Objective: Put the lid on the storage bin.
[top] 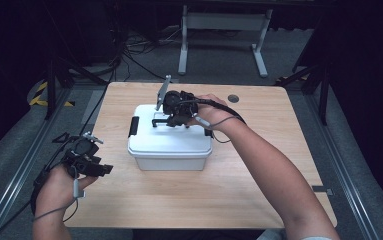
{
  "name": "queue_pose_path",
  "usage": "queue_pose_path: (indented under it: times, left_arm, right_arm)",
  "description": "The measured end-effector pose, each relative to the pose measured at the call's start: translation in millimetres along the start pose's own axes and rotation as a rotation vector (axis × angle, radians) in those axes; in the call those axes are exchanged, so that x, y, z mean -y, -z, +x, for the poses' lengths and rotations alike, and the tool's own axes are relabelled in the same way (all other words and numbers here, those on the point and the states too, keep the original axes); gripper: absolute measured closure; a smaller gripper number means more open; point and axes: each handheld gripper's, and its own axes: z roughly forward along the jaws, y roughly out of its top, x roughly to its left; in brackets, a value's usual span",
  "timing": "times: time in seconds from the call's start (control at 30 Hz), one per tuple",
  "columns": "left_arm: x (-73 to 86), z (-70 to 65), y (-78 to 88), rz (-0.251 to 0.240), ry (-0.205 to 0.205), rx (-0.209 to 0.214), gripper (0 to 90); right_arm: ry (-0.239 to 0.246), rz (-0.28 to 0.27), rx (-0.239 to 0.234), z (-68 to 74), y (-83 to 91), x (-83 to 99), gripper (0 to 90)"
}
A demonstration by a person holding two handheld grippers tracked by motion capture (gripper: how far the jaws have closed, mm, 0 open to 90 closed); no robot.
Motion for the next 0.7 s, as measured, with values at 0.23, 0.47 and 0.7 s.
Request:
queue_pose_path:
  times: [0.23,0.47,0.7]
  left_arm:
    - [-4.1,1.0,-5.0,0.001,-0.001,0.012,47.8]
    - [-2.9,4.2,-7.5,0.006,0.015,0.012,47.8]
    - [-4.5,2.8,-8.7,0.006,0.017,0.01,47.8]
  right_arm:
    - [-0.102,-0.092,-0.069,-5.1,15.7,11.0,58.2]
    - [-0.139,-0.169,-0.019,0.0,52.3,27.0,53.9]
    - [-0.153,-0.174,0.021,2.1,76.2,42.4,54.0]
